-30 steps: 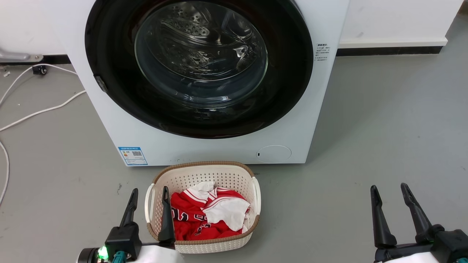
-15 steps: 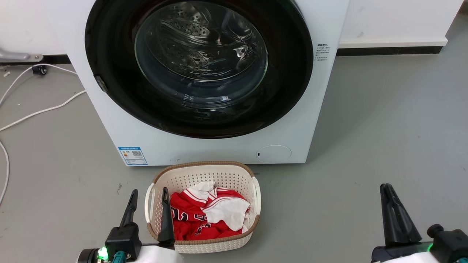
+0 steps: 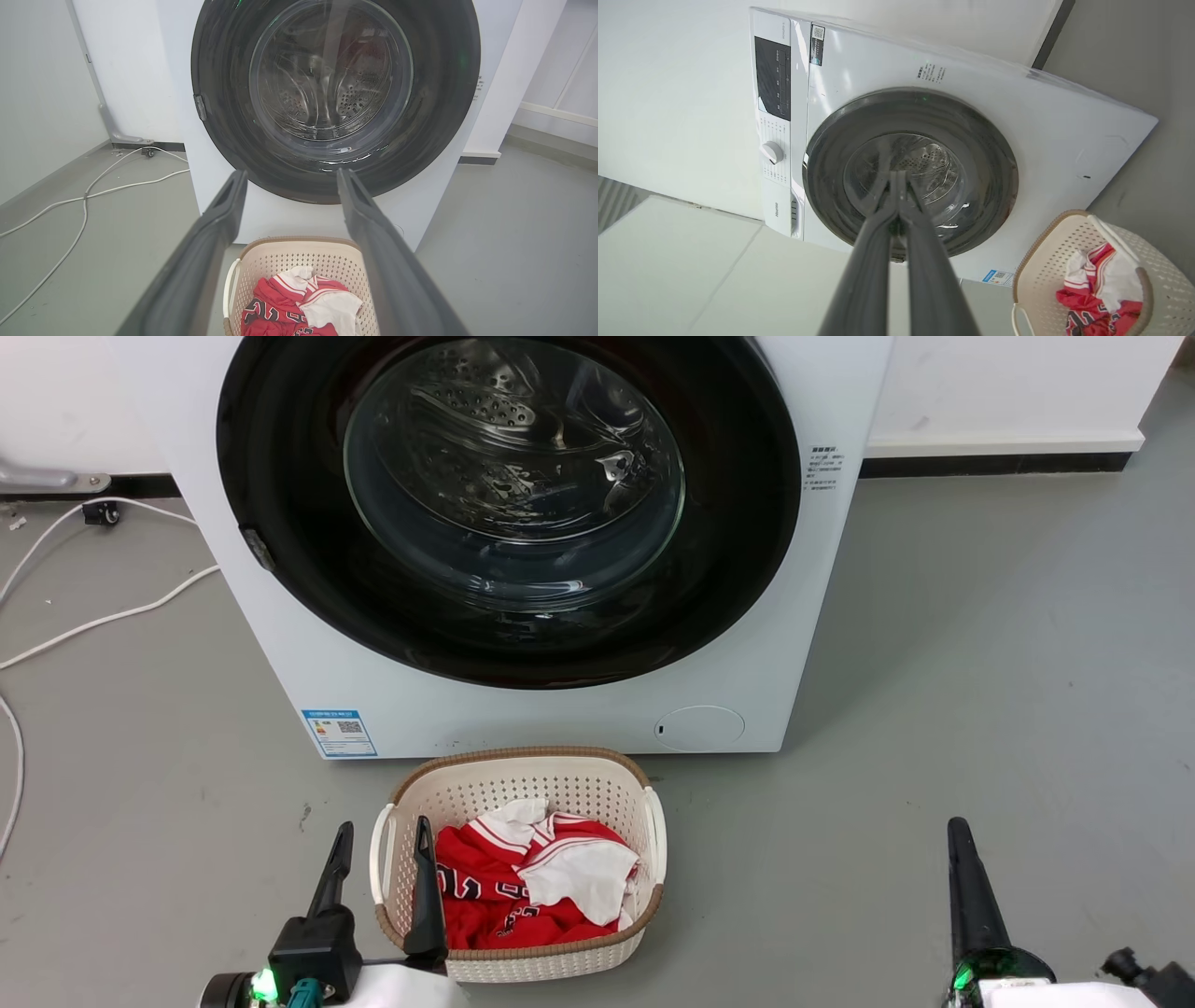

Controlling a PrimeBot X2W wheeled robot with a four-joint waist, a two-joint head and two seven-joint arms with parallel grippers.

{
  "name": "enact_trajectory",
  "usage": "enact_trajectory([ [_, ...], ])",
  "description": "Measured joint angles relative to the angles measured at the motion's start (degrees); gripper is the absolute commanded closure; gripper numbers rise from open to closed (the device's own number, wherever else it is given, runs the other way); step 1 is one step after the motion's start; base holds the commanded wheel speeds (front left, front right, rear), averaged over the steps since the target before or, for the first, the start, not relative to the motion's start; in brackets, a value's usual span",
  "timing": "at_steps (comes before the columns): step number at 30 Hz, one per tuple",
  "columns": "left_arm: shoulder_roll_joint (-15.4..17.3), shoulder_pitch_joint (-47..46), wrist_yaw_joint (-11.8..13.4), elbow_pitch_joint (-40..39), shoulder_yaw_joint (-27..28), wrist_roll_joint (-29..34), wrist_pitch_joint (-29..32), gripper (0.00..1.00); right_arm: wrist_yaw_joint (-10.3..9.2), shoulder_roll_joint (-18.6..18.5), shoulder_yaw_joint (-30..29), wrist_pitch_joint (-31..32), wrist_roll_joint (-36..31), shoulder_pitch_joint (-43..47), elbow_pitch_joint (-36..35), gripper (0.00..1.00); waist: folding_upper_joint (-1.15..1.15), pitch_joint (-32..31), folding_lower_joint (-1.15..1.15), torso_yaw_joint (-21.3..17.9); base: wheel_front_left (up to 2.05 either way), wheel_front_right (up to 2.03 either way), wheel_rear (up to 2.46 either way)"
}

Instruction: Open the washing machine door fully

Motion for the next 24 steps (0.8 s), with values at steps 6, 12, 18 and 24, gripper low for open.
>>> enact_trajectory([
  [6,-0.01,-0.01,-0.01,0.02,0.02,-0.01,0.0,0.0,0.0,-0.02,1.93,1.51,15.47,-0.03,-2.98,1.0,0.0,0.1,0.0,-0.17,0.0,0.0,0.0],
  [12,-0.01,-0.01,-0.07,0.16,0.02,0.01,0.0,0.0,0.0,-0.04,-1.89,10.48,25.62,0.95,-6.13,1.0,0.0,0.25,0.0,-0.15,0.0,0.0,0.0],
  [18,-0.01,-0.02,-0.18,0.24,0.16,0.11,0.0,0.0,0.0,-0.07,-6.42,15.58,26.31,1.99,-6.38,1.0,0.0,0.35,0.0,0.0,0.0,0.0,0.0],
  [24,-0.01,-0.04,-0.18,0.26,0.13,0.41,0.0,0.0,0.0,-0.05,-6.65,16.51,24.18,2.04,-6.3,1.0,0.0,0.59,0.0,0.2,0.0,0.0,0.0],
])
